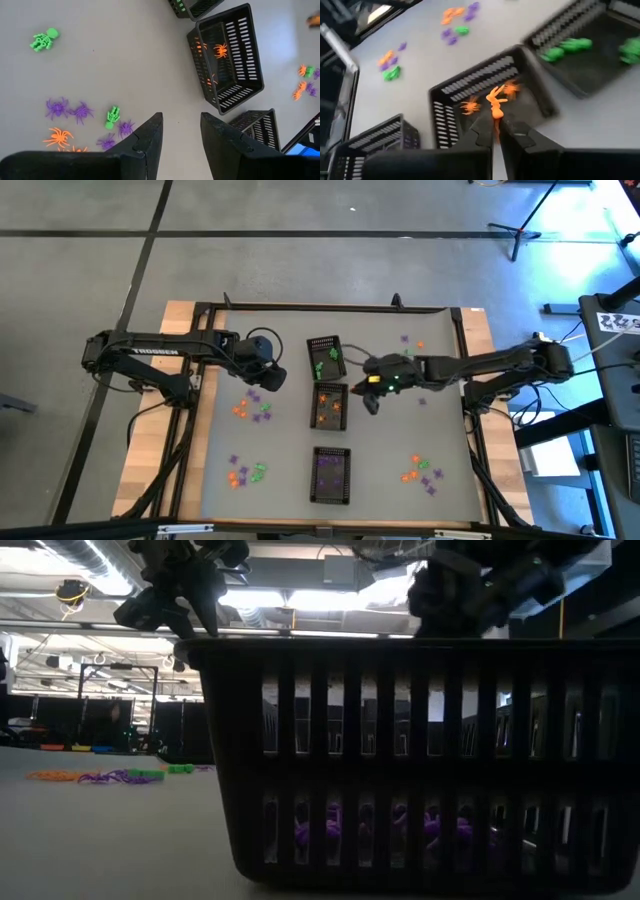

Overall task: Sort Halloween decoration
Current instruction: Put the orange spider toy into the middle black bin, then put the violet spider toy into the bottom black bin

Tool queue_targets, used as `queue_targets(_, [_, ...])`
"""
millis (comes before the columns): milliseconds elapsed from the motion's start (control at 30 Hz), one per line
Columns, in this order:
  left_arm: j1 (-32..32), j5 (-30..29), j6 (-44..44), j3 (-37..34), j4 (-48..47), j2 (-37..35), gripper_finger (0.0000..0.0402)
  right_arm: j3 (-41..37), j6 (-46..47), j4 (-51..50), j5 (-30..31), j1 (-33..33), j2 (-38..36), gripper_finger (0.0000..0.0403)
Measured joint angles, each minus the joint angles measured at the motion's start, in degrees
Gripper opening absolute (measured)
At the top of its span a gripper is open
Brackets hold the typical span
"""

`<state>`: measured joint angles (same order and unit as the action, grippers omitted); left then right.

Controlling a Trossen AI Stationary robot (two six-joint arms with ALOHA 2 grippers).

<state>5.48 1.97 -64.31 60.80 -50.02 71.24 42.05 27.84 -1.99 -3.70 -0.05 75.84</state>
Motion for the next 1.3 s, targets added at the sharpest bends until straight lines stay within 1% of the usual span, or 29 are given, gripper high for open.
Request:
queue_targets(100, [0.0,0.0,0.0,0.0,0.0,0.0,0.0124,4.0,-3.7,0.0,-0.7,2.4,3.5,0.0016])
queue_targets(200, [0.0,0.0,0.0,0.0,0.0,0.0,0.0124,7.7,-8.0,-0.8,3.7,4.6,5.8,0.0017])
queue_targets(300, [0.0,0.0,0.0,0.0,0.0,0.0,0.0124,10.8,-10.5,-4.6,4.7,5.3,6.8,0.0031])
queue_targets(367, [0.0,0.0,0.0,0.0,0.0,0.0,0.0124,11.8,-10.6,-6.1,4.6,5.3,6.9,0.0054])
queue_targets(600, [0.0,0.0,0.0,0.0,0.0,0.0,0.0124,14.2,-10.6,-12.1,4.6,5.3,6.9,0.0158])
queue_targets(667, [0.0,0.0,0.0,0.0,0.0,0.0,0.0124,15.6,-10.5,-16.9,4.6,5.3,6.8,0.0178])
queue_targets(733, [0.0,0.0,0.0,0.0,0.0,0.0,0.0124,17.3,-9.8,-24.2,5.3,5.4,6.4,0.0189])
queue_targets(800, [0.0,0.0,0.0,0.0,0.0,0.0,0.0124,18.5,-7.9,-32.0,7.6,5.6,5.7,0.0192])
queue_targets(933, [0.0,0.0,0.0,0.0,0.0,0.0,0.0124,18.2,-2.4,-46.9,17.9,7.7,3.7,0.0183])
queue_targets(1000, [0.0,0.0,0.0,0.0,0.0,0.0,0.0124,17.2,1.9,-52.6,20.9,8.7,2.2,0.0176])
queue_targets(1100, [0.0,0.0,0.0,0.0,0.0,0.0,0.0124,13.2,6.4,-53.4,21.3,9.9,-1.2,0.0167])
queue_targets(1300, [0.0,0.0,0.0,0.0,0.0,0.0,0.0124,2.9,14.1,-52.4,21.2,9.8,-10.2,0.015])
